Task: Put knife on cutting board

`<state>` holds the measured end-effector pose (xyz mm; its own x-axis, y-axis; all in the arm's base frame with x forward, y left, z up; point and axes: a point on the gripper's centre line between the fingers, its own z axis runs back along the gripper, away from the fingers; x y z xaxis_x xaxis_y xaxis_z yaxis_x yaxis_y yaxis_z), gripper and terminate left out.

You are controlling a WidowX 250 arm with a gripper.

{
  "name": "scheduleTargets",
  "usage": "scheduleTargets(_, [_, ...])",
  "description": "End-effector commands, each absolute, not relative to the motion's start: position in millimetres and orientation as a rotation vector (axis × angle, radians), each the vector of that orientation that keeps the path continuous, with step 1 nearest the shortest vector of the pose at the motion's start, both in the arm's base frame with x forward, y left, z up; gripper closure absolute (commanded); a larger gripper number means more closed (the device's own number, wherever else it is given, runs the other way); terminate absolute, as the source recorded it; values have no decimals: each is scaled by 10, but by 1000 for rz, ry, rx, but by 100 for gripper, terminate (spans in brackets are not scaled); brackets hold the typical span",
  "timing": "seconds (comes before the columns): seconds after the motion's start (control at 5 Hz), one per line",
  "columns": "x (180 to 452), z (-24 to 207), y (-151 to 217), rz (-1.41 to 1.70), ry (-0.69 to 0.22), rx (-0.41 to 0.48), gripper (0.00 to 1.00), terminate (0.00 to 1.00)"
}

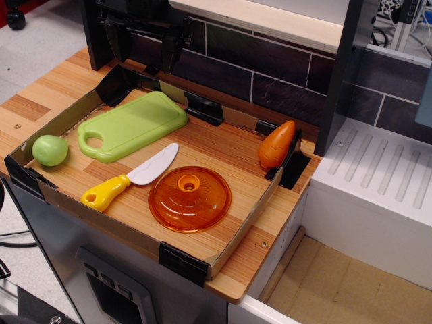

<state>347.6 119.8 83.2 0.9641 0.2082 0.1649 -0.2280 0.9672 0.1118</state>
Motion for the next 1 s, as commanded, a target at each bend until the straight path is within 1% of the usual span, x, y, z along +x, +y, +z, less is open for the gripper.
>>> scheduleTargets(0.0, [3476, 832, 1198, 221, -153, 131, 0, 0])
scheduleTargets(0.2, [3172, 858, 1047, 88, -193, 75, 0, 0])
scheduleTargets(0.4, [2838, 928, 996, -19, -209, -8, 0, 0])
scheduleTargets(0.6, [2629, 943, 985, -59, -186, -29, 0, 0])
scheduleTargets(0.8, [2491, 840, 981, -73, -107, -14, 0, 0])
